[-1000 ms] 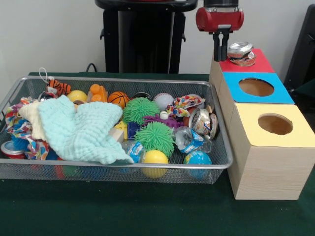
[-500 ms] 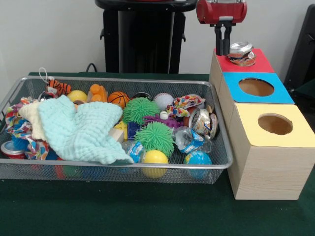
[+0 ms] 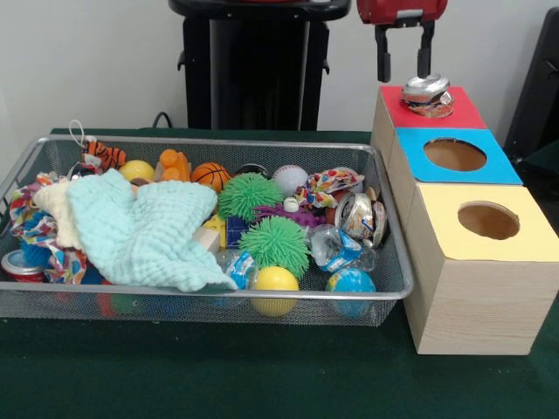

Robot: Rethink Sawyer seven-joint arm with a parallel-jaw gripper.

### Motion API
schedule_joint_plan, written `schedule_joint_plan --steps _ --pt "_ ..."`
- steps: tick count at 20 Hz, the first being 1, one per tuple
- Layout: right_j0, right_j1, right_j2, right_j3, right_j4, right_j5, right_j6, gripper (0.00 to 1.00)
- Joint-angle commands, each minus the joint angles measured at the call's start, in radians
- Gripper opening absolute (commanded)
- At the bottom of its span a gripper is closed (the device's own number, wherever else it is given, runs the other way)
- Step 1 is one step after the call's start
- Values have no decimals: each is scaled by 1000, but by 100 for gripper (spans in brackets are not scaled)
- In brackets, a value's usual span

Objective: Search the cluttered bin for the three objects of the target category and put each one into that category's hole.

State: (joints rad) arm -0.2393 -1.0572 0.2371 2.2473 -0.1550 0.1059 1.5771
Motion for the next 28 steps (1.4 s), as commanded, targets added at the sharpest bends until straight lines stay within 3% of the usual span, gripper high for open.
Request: schedule_joint_plan --steps 1,4,12,15,20,28 --pt "-211 62 354 138 53 196 -3 100" --pt "-267 127 436 154 13 212 -46 100" --pt "-255 275 350 80 -125 263 -74 100" --pt "-257 282 353 83 -113 303 -41 100" --pt "-287 267 442 89 -70 381 -45 100" --pt "-319 244 496 75 -64 350 -8 100"
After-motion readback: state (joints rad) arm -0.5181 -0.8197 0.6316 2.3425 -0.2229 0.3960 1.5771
